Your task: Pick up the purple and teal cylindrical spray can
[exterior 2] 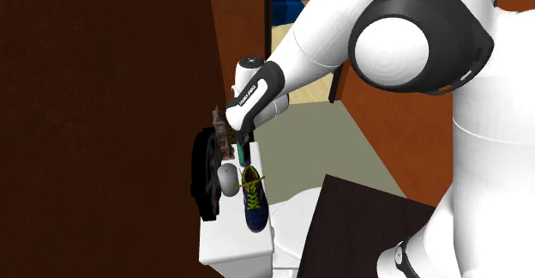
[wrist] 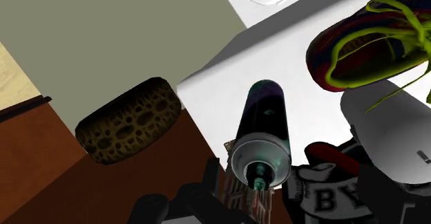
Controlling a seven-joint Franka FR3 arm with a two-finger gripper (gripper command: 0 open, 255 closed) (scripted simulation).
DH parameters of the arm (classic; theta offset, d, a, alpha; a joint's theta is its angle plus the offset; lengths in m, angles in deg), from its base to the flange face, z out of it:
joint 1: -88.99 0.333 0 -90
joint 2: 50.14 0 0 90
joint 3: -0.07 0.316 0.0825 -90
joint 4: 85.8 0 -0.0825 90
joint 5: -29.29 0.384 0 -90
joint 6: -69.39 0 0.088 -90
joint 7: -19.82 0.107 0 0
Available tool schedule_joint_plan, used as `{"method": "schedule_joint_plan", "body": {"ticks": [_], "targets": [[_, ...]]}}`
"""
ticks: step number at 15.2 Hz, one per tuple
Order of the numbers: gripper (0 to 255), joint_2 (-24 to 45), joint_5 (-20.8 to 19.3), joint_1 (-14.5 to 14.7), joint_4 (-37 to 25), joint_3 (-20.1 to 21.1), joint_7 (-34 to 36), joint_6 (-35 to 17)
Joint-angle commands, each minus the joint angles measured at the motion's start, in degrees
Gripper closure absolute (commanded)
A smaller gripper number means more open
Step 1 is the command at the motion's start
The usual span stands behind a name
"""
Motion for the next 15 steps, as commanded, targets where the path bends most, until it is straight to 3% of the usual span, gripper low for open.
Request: {"method": "schedule_joint_plan", "body": {"ticks": [1, 11, 12, 15], "targets": [[0, 4.9, 0.8, -1.6, -4.4, 0.9, -1.4, -1.0], [0, 10.5, 1.9, -3.0, -6.1, 2.5, -2.1, -4.9], [255, 10.5, 1.9, -3.0, -6.1, 2.5, -2.1, -5.0], [255, 10.5, 1.9, -2.9, -6.0, 2.5, -2.1, -5.0]]}}
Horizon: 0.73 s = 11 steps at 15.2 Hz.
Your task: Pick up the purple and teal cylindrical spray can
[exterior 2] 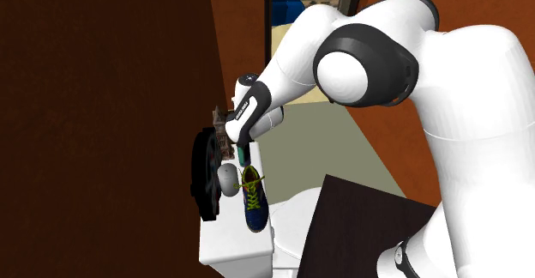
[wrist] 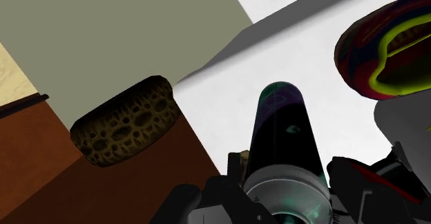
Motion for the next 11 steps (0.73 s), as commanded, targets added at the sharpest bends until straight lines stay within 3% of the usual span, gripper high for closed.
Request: {"method": "schedule_joint_plan", "body": {"ticks": [1, 11], "targets": [[255, 0.0, 0.0, 0.0, 0.1, 0.0, 0.0, 0.0], [255, -3.2, -0.7, 0.7, 0.8, -1.0, 0.3, 2.6]]}}
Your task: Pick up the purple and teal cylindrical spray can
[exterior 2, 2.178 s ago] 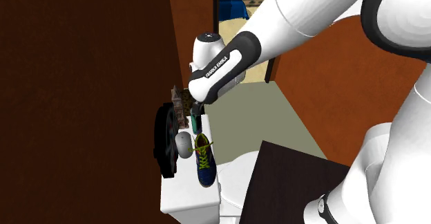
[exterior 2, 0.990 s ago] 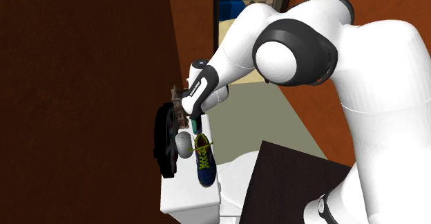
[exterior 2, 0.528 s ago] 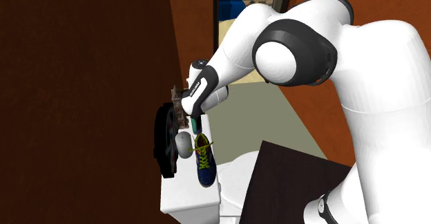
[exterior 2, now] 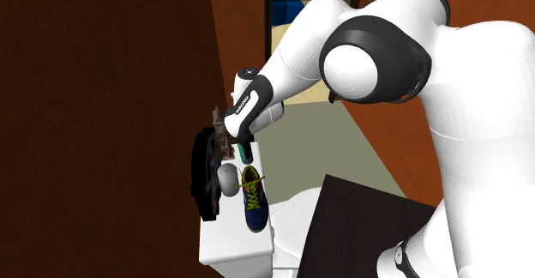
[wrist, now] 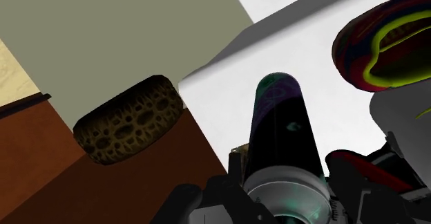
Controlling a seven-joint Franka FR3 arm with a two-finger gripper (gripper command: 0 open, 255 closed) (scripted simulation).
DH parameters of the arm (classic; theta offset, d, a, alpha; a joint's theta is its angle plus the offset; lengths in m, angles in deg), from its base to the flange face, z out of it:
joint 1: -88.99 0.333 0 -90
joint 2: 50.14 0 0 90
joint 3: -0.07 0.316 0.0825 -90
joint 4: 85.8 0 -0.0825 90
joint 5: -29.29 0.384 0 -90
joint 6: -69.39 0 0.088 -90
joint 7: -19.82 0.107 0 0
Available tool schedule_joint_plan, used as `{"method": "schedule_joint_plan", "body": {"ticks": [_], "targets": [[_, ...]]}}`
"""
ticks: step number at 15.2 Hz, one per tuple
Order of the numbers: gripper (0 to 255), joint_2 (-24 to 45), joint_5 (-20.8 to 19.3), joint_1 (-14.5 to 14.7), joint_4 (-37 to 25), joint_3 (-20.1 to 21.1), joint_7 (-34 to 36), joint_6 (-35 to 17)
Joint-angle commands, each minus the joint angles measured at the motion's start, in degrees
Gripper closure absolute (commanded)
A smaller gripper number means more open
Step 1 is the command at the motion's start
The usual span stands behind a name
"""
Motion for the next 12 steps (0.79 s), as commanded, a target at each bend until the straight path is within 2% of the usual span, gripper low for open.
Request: {"method": "schedule_joint_plan", "body": {"ticks": [1, 12], "targets": [[255, -1.6, -0.3, 0.4, 0.6, -0.4, 0.2, 1.0], [255, -7.3, -1.9, 1.7, 1.3, -2.1, 1.1, 6.0]]}}
